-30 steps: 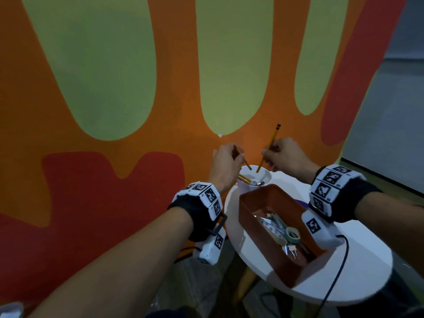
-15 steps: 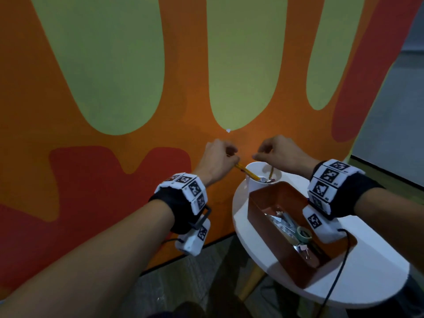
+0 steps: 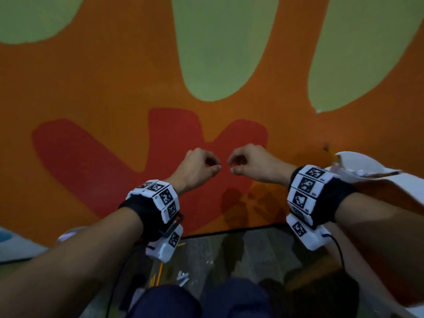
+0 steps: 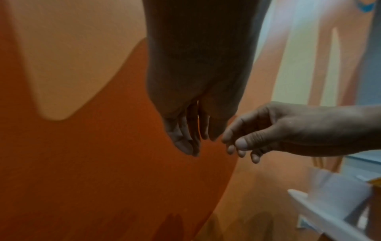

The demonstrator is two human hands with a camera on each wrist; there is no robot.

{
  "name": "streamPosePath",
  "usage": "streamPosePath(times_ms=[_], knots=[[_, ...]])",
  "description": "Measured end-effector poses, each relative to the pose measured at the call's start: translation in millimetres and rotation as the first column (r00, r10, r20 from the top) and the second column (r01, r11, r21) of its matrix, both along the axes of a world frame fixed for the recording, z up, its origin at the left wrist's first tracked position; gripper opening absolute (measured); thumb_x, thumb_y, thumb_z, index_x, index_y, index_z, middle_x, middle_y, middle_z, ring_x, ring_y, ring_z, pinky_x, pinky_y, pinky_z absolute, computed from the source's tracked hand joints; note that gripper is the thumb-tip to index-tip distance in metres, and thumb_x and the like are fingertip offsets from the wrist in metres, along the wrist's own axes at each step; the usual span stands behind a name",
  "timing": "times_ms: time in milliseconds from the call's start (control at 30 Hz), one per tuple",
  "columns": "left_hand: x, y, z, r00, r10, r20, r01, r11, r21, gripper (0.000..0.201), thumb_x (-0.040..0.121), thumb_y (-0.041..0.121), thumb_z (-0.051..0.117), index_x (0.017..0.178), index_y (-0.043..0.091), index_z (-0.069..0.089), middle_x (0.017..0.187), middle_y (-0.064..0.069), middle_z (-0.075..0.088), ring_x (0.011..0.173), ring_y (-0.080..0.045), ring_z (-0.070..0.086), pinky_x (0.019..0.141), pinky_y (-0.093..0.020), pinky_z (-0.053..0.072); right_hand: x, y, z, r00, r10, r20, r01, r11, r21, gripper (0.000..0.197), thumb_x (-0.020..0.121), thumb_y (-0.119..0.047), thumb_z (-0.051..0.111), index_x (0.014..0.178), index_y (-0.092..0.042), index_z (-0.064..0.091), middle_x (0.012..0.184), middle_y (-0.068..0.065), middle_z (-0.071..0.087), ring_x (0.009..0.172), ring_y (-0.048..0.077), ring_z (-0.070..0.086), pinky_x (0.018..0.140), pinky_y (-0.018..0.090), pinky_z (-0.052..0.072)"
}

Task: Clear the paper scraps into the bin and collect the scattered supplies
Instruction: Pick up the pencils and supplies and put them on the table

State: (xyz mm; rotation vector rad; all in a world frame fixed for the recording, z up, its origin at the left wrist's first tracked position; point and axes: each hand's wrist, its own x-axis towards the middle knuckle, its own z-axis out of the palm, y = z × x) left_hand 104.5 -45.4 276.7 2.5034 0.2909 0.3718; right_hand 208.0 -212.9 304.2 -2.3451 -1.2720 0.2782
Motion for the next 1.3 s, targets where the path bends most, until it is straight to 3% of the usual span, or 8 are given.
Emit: streamPosePath(times_ms=[300, 400, 500, 600, 767, 933, 1100, 1300], knots=[[-76, 88, -181, 0.919, 0.113, -0.379, -0.18, 0.973, -0.147, 0.01, 0.085, 0.012, 0.068, 0.083, 0.016, 0.078, 0.072, 0.006, 0.072, 0.063, 0.004, 0.06, 0.058, -0.001, 0.038, -17, 100, -196, 0.944, 0.058, -0.325, -0.158, 0.944, -0.289, 0.016, 0.085, -0.024, 0.076, 0.099, -0.019, 0.071, 0.086, 0.003, 0.072, 0.084, 0.015, 0.067, 0.074, 0.028, 0.053], [-90, 101, -247, 0.868, 0.138, -0.478, -0.247, 0.954, -0.173, 0.013, 0.083, 0.009, 0.067, 0.079, 0.015, 0.078, 0.077, 0.002, 0.074, 0.075, -0.005, 0.066, 0.068, -0.012, 0.044, -23, 114, -260, 0.922, 0.006, -0.387, -0.152, 0.925, -0.349, 0.01, 0.087, -0.017, 0.074, 0.097, -0.015, 0.071, 0.087, 0.005, 0.073, 0.081, 0.018, 0.069, 0.073, 0.033, 0.059], [-102, 118, -307, 0.807, 0.199, -0.556, -0.344, 0.924, -0.169, 0.017, 0.081, 0.004, 0.063, 0.073, 0.012, 0.076, 0.078, -0.005, 0.074, 0.08, -0.016, 0.07, 0.071, -0.026, 0.053, -28, 127, -325, 0.897, -0.049, -0.439, -0.16, 0.891, -0.425, 0.004, 0.088, -0.012, 0.071, 0.091, -0.014, 0.069, 0.083, 0.001, 0.069, 0.07, 0.01, 0.063, 0.057, 0.017, 0.05], [-113, 130, -354, 0.735, 0.214, -0.643, -0.391, 0.909, -0.145, 0.027, 0.077, 0.0, 0.059, 0.066, 0.02, 0.072, 0.076, -0.004, 0.073, 0.078, -0.019, 0.071, 0.07, -0.027, 0.055, -27, 133, -380, 0.883, -0.077, -0.463, -0.167, 0.871, -0.463, 0.008, 0.088, -0.018, 0.07, 0.096, -0.017, 0.069, 0.094, 0.0, 0.069, 0.091, 0.017, 0.067, 0.08, 0.028, 0.054], [-128, 143, -418, 0.64, 0.275, -0.717, -0.495, 0.862, -0.111, 0.021, 0.08, 0.01, 0.063, 0.07, 0.024, 0.075, 0.087, -0.005, 0.074, 0.085, -0.022, 0.07, 0.077, -0.035, 0.059, -37, 176, -418, 0.622, -0.365, -0.693, 0.051, 0.902, -0.429, 0.04, 0.099, 0.002, 0.037, 0.063, 0.001, 0.055, 0.045, 0.012, 0.056, 0.042, 0.021, 0.054, 0.047, 0.027, 0.047], [-126, 144, -446, 0.559, 0.391, -0.731, -0.59, 0.807, -0.02, 0.022, 0.089, 0.031, 0.067, 0.104, 0.017, 0.072, 0.111, -0.013, 0.065, 0.106, -0.032, 0.062, 0.09, -0.04, 0.053, -35, 211, -451, 0.872, -0.012, -0.489, -0.207, 0.896, -0.392, 0.004, 0.093, -0.018, 0.064, 0.095, -0.014, 0.066, 0.082, 0.007, 0.063, 0.07, 0.019, 0.063, 0.061, 0.034, 0.054], [-122, 147, -469, 0.515, 0.422, -0.746, -0.631, 0.776, 0.003, 0.038, 0.09, 0.033, 0.068, 0.118, 0.008, 0.063, 0.121, -0.016, 0.058, 0.111, -0.035, 0.059, 0.094, -0.042, 0.049, -44, 245, -477, 0.925, 0.087, -0.369, -0.259, 0.855, -0.449, 0.033, 0.096, -0.021, 0.061, 0.127, -0.012, 0.055, 0.095, 0.008, 0.06, 0.087, 0.03, 0.06, 0.067, 0.041, 0.049], [-121, 150, -485, 0.553, 0.398, -0.732, -0.589, 0.808, -0.006, 0.035, 0.089, 0.029, 0.067, 0.114, 0.005, 0.063, 0.117, -0.018, 0.059, 0.108, -0.037, 0.06, 0.09, -0.043, 0.049, -54, 256, -493, 0.976, 0.19, -0.105, -0.217, 0.819, -0.531, 0.007, 0.095, -0.007, 0.054, 0.102, -0.01, 0.054, 0.098, 0.013, 0.059, 0.084, 0.033, 0.057, 0.065, 0.039, 0.039]])
